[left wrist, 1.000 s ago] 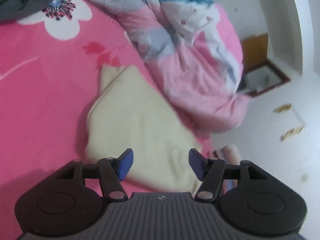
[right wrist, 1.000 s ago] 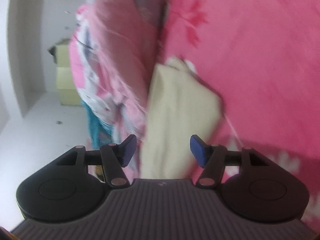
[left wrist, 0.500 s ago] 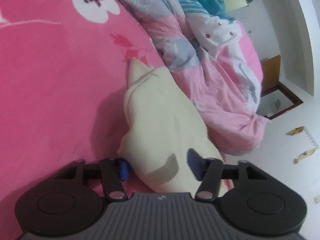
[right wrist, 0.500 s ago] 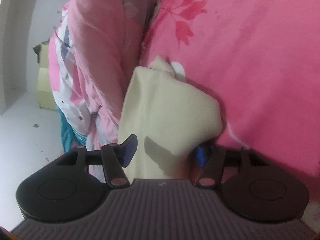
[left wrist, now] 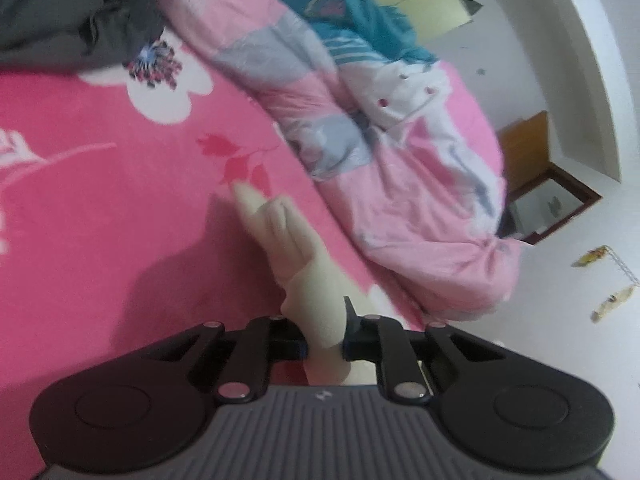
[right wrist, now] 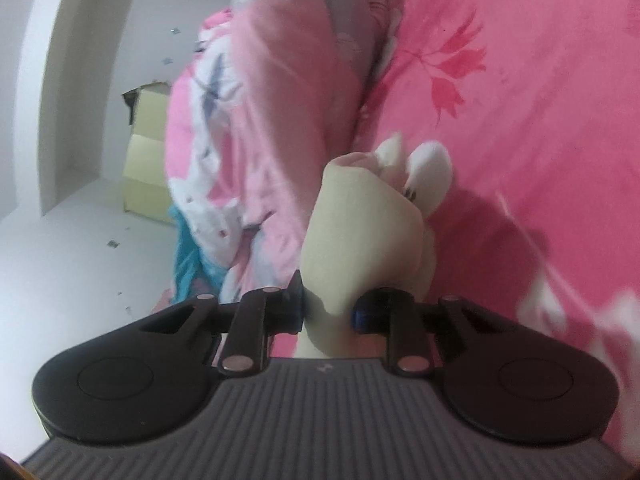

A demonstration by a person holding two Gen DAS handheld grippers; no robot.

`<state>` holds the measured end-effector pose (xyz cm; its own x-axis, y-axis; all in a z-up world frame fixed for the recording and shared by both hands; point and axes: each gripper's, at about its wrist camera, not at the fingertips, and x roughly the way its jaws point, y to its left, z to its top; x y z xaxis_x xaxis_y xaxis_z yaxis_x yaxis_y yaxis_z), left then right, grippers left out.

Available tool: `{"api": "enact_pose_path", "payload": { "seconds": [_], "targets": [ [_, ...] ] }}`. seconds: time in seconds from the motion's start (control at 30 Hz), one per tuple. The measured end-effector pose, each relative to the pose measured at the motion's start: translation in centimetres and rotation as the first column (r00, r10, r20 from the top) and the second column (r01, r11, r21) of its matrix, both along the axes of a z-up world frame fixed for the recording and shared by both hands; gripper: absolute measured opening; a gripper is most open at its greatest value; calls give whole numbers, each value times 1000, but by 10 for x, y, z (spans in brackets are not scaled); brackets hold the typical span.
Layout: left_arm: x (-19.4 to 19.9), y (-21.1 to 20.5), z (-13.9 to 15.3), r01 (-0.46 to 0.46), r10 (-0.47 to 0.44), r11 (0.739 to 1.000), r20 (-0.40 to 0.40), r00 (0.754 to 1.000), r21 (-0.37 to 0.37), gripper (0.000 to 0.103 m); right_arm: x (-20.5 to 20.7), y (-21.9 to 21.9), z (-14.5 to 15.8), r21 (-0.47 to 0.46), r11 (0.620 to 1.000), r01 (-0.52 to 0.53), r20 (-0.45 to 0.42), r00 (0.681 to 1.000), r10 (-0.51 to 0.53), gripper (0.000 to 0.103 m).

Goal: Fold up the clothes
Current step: 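Open both tools and lift them off the hoodie edge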

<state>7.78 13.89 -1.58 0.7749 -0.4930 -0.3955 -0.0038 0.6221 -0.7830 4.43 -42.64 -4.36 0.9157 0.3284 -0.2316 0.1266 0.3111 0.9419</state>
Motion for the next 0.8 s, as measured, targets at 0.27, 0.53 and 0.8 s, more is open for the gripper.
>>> {"api": "enact_pose_path", "payload": {
  "seconds": [0.27,0.53,0.8],
  "targets": [
    [-82,53,-22,96,-92,995,-172,981,17,20,-128,14,-27,45,995,-86,-155,984,92,28],
    [-128,79,-16,-50,62,986,-70,996,157,51,-183,-4,-37,-57,998,25,-209,977,-36,43],
    [-116,62,-21,-15,40,979,-118,992,206,32,-182,9,-16,-361,932,32,-153,984,-93,46]
  ]
}}
